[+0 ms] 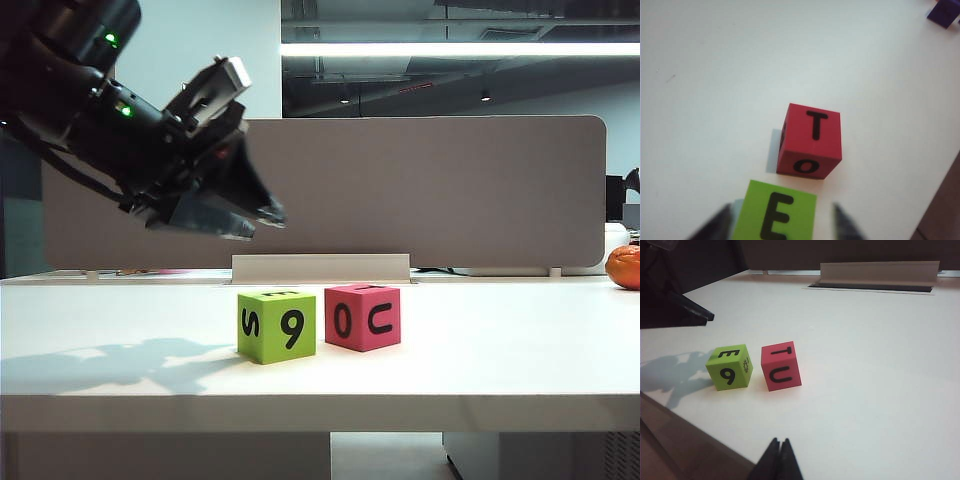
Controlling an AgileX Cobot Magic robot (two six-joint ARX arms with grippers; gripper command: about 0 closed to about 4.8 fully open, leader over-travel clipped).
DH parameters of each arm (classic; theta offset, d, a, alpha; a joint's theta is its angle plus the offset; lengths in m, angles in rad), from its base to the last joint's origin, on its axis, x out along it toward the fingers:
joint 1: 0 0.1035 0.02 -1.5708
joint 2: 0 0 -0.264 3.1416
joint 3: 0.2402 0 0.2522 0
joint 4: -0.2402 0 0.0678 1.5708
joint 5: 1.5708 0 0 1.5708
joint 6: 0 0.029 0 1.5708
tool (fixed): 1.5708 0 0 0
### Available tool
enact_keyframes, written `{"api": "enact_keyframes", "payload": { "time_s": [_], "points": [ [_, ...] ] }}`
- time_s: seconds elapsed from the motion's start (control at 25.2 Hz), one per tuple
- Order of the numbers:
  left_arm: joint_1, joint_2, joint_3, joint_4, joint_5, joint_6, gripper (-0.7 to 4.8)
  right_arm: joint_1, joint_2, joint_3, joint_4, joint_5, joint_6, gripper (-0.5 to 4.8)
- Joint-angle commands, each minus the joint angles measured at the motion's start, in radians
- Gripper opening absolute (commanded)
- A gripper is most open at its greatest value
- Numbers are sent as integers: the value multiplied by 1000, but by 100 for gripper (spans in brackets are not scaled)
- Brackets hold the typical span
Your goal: Stack one letter block on top of another letter block.
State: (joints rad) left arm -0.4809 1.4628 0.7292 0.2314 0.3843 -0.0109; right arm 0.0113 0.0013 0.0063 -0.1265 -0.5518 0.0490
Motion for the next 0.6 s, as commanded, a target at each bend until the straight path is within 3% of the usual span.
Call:
{"api": "enact_keyframes", "payload": {
  "time_s": [0.04, 0.32, 0.44, 0.6],
  "points": [
    [-11, 32, 19, 10, -37, 22, 403, 0, -2, -6, 10, -1, 3, -1],
    [-12, 92, 18, 9, -48, 27, 415, 0, -2, -6, 8, 0, 3, -1],
    [-29, 120, 18, 8, -68, 62, 479, 0, -2, -6, 7, -1, 3, -1],
    [-44, 144, 18, 2, -88, 67, 479, 0, -2, -6, 6, 0, 3, -1]
  ]
}}
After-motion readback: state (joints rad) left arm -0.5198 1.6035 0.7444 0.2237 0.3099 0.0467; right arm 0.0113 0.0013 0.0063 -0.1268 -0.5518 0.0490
